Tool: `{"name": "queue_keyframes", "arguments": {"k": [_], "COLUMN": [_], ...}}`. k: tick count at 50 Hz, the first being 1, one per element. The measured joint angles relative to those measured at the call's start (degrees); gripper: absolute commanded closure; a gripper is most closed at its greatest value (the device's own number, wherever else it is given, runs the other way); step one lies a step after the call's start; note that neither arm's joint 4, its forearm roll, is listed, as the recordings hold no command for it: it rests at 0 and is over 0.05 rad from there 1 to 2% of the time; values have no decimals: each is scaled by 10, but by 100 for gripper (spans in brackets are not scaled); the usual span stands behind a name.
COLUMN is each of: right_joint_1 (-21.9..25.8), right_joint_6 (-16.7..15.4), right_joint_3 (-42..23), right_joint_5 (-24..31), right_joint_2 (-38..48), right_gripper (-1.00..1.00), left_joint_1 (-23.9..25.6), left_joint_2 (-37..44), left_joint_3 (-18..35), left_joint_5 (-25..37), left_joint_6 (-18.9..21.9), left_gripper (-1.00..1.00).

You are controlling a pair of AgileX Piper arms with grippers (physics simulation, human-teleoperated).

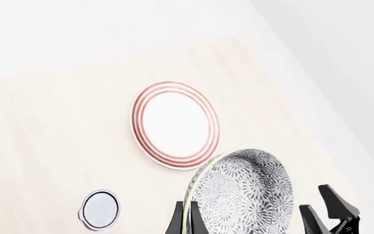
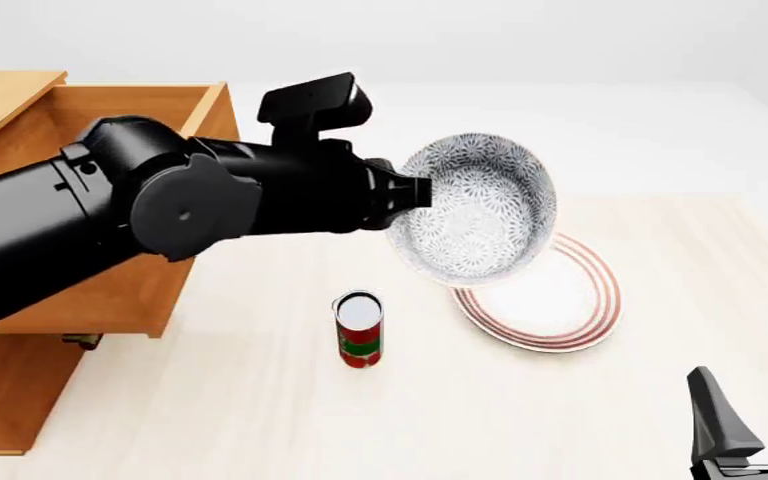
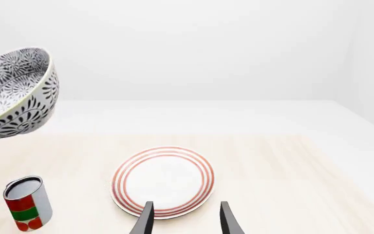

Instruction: Put the bowl in the top drawer of the cabinet.

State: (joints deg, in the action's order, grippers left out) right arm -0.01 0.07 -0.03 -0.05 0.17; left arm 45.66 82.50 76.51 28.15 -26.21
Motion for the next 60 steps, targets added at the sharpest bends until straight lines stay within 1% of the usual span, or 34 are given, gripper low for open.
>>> {"name": "queue_keyframes", "arguments": {"k": [23, 39, 43, 60], "right_joint_1": [0, 0, 2, 6], "right_joint_6": [0, 0, 5, 12], "right_joint_3": [0, 0, 0, 0], "right_joint_5": [0, 0, 1, 5], "right_joint_2": [0, 0, 1, 0], "right_gripper": [-100, -100, -100, -100], "left_joint_1": [-40, -81, -91, -134], "left_joint_2": [-54, -80, -86, -121], "left_joint_3": [24, 50, 55, 57], "left_joint_5": [45, 73, 79, 96], "left_joint_6": [25, 40, 44, 51], "left_gripper": [100, 100, 100, 100]}}
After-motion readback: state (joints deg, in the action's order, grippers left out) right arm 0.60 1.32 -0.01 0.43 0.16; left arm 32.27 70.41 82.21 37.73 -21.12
